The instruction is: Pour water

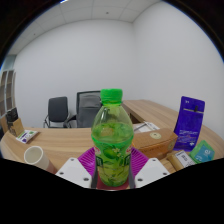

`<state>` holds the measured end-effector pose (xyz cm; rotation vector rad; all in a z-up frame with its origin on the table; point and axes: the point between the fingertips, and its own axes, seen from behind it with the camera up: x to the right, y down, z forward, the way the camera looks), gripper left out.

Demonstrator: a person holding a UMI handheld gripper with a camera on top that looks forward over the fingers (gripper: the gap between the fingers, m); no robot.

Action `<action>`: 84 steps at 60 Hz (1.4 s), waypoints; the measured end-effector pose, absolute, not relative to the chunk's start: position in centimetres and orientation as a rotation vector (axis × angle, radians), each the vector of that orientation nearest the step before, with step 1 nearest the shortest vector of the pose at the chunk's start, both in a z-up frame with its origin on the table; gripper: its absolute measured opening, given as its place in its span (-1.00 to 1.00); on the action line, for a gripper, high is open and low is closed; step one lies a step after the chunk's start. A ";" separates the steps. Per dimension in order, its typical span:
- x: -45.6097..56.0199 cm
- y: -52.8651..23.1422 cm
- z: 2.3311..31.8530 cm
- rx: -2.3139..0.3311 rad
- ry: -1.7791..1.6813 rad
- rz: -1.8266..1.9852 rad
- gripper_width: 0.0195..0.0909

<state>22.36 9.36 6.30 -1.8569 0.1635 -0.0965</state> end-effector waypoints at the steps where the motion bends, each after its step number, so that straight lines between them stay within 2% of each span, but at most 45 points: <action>1: 22.4 9.4 6.3 -1.856 0.167 -0.095 -0.30; 8: 22.5 9.3 6.2 -1.868 0.176 -0.096 -0.05; 13: 21.9 8.5 6.9 -1.887 0.141 -0.106 0.50; 16: 21.4 7.1 7.0 -1.914 0.113 -0.111 0.69; 22: 20.9 2.0 6.0 -2.029 0.086 -0.135 0.69; 27: 19.7 -3.0 6.8 -2.099 0.085 -0.109 0.66; 41: 15.3 -10.0 18.4 -2.041 0.054 0.030 0.64; 50: 13.1 -12.0 21.8 -2.002 -0.038 0.041 0.64; 65: 11.8 -13.6 22.6 -2.007 -0.091 0.030 0.65; 84: 12.8 -13.3 21.1 -2.051 -0.041 0.007 0.64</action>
